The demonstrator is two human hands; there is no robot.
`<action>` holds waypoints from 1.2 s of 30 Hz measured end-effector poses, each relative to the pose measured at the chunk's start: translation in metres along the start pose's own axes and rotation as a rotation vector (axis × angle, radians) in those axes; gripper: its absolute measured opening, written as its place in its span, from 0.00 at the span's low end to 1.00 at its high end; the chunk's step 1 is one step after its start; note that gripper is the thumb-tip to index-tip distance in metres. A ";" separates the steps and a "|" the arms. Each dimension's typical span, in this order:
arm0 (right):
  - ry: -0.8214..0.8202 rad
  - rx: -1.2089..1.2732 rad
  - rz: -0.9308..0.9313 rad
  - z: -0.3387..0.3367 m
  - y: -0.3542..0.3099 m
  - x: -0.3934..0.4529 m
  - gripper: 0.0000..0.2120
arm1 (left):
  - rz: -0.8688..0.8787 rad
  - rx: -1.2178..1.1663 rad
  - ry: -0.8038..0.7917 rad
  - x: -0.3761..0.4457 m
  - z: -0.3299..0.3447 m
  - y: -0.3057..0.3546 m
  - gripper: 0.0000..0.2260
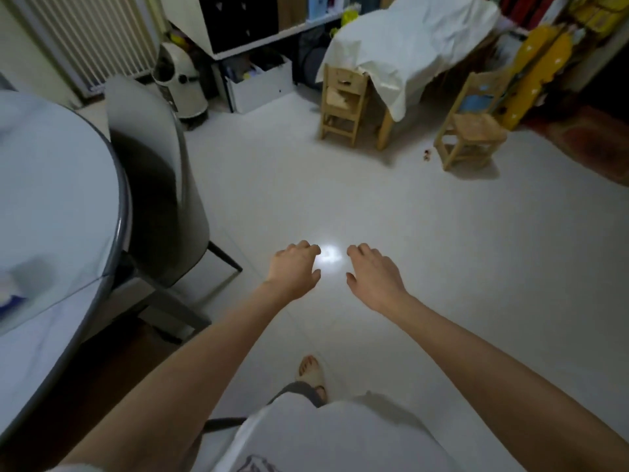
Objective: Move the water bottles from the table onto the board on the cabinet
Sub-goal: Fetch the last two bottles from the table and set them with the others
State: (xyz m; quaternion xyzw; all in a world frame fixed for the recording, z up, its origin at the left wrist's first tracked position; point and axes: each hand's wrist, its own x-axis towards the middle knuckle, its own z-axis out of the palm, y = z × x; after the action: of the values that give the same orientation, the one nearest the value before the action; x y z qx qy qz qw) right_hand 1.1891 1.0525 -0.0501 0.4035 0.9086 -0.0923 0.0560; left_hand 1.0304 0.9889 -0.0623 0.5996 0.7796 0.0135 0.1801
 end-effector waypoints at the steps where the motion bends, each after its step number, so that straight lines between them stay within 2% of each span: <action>1: 0.007 -0.009 -0.026 -0.008 0.001 0.026 0.17 | -0.017 -0.004 0.012 0.020 -0.012 -0.010 0.20; 9: -0.017 -0.037 -0.282 -0.047 -0.024 0.221 0.16 | -0.282 -0.115 0.104 0.126 -0.078 -0.099 0.19; 16: -0.061 -0.052 -0.637 -0.074 -0.081 0.398 0.16 | -0.627 -0.235 0.233 0.201 -0.123 -0.183 0.19; 21: -0.068 -0.059 -0.832 -0.105 -0.118 0.507 0.16 | -0.797 -0.287 0.427 0.260 -0.173 -0.226 0.19; 28: -0.057 -0.033 -1.020 -0.139 -0.215 0.646 0.18 | -0.997 -0.291 0.631 0.307 -0.240 -0.329 0.18; 36: -0.091 -0.054 -1.151 -0.154 -0.344 0.787 0.19 | -1.176 -0.367 0.607 0.362 -0.276 -0.485 0.17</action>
State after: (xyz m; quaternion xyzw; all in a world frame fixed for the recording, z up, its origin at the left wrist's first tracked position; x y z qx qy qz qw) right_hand 0.4033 1.4277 0.0042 -0.1616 0.9805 -0.1020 0.0458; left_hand 0.4188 1.2473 -0.0152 0.0064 0.9766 0.2128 0.0298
